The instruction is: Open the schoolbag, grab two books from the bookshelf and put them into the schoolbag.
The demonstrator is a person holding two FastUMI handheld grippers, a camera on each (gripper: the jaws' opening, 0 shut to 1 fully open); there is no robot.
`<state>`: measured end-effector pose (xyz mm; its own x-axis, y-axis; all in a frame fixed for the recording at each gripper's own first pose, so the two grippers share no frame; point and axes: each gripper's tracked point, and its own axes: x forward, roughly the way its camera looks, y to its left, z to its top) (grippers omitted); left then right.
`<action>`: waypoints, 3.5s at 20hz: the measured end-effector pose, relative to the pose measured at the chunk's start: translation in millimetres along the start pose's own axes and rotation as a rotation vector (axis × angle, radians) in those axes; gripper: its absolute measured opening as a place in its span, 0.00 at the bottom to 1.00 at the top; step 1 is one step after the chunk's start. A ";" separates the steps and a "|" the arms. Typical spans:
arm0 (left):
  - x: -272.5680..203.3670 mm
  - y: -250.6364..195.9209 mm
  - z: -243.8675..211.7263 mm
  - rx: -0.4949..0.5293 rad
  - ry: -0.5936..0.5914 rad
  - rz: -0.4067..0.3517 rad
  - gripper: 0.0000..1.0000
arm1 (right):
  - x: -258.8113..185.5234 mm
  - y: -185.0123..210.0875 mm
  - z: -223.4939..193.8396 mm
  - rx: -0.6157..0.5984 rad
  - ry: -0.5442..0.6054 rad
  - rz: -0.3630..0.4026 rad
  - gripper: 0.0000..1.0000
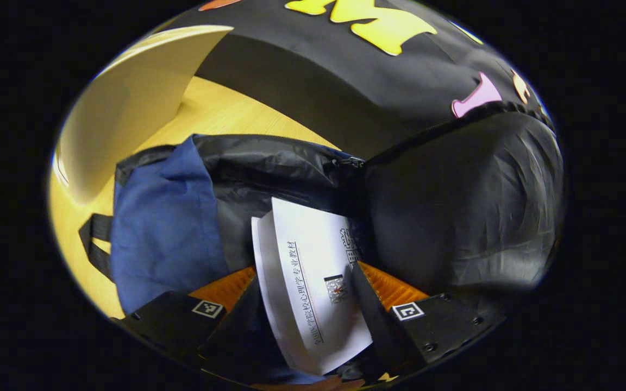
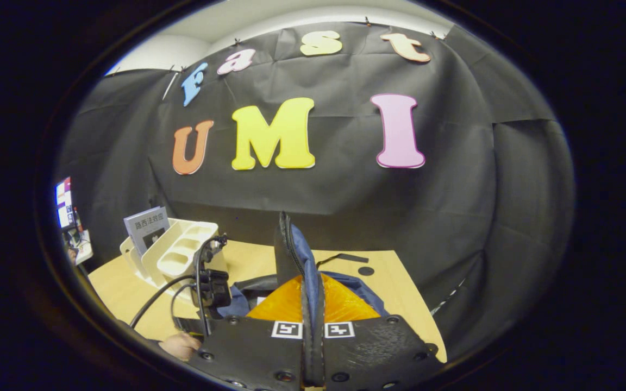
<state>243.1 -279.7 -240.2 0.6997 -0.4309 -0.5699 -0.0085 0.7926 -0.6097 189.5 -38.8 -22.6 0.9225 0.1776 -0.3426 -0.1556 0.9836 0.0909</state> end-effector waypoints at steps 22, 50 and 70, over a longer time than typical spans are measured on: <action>-184.1 128.4 92.0 0.401 -0.279 0.283 0.97 | 1.8 6.0 -24.9 0.003 0.058 -0.079 0.00; -250.4 258.6 356.6 0.416 -0.262 0.564 0.95 | 0.0 8.8 -33.6 0.048 0.028 -0.056 0.00; -199.0 297.3 293.6 0.437 0.337 0.609 0.69 | -8.5 19.4 -45.6 0.099 0.042 0.008 0.00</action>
<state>311.1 168.3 -146.3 0.4100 0.0778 -0.9088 0.0101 0.9959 0.0898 162.5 -19.8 -60.6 0.9056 0.1888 -0.3798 -0.1257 0.9747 0.1849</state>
